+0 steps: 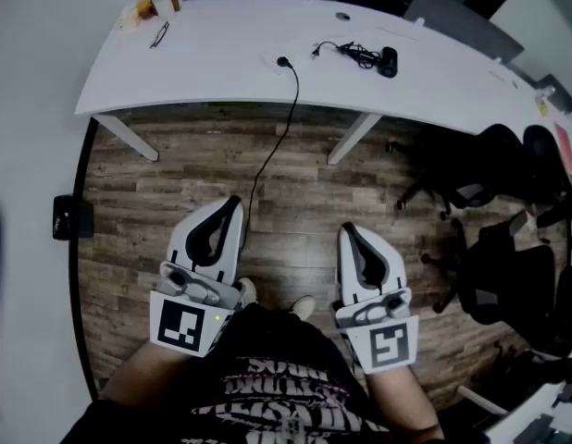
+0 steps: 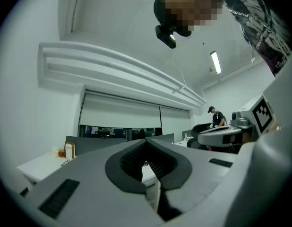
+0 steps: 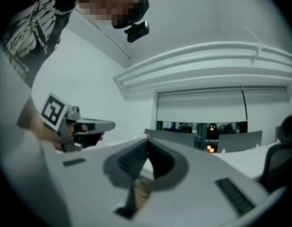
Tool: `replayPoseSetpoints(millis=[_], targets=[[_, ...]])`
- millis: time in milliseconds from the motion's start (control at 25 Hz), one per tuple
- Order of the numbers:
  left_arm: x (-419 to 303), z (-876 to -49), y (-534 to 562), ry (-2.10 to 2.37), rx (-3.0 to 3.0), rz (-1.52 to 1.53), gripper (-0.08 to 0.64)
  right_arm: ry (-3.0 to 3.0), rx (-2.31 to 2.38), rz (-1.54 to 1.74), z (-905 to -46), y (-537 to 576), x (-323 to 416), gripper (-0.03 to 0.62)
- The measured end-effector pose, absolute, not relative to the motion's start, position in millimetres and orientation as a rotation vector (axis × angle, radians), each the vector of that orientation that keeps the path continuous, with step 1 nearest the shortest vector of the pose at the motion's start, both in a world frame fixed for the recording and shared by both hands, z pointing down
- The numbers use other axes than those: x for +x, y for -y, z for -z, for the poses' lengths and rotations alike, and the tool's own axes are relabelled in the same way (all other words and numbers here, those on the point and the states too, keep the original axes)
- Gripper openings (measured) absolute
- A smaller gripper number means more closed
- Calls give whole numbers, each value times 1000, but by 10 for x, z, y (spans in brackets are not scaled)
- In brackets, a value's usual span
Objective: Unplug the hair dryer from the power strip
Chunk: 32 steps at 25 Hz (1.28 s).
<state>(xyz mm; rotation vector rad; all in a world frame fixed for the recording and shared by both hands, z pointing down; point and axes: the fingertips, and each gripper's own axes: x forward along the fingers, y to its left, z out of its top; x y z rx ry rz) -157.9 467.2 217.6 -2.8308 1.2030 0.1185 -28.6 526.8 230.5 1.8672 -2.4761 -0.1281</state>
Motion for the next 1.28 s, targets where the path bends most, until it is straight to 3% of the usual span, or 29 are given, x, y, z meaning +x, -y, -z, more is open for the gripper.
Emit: replayPoseSetpoints(millis=[680,1280], targets=[[-1839,-2269,-4684,-1161,-2900,-104,25,2444,1906,110,-2267,-5247,-573,31],[-1410,-2434,-4158,-1321,-2888,-72,25,2468,1824,78,-2452,-4685,-11,31]])
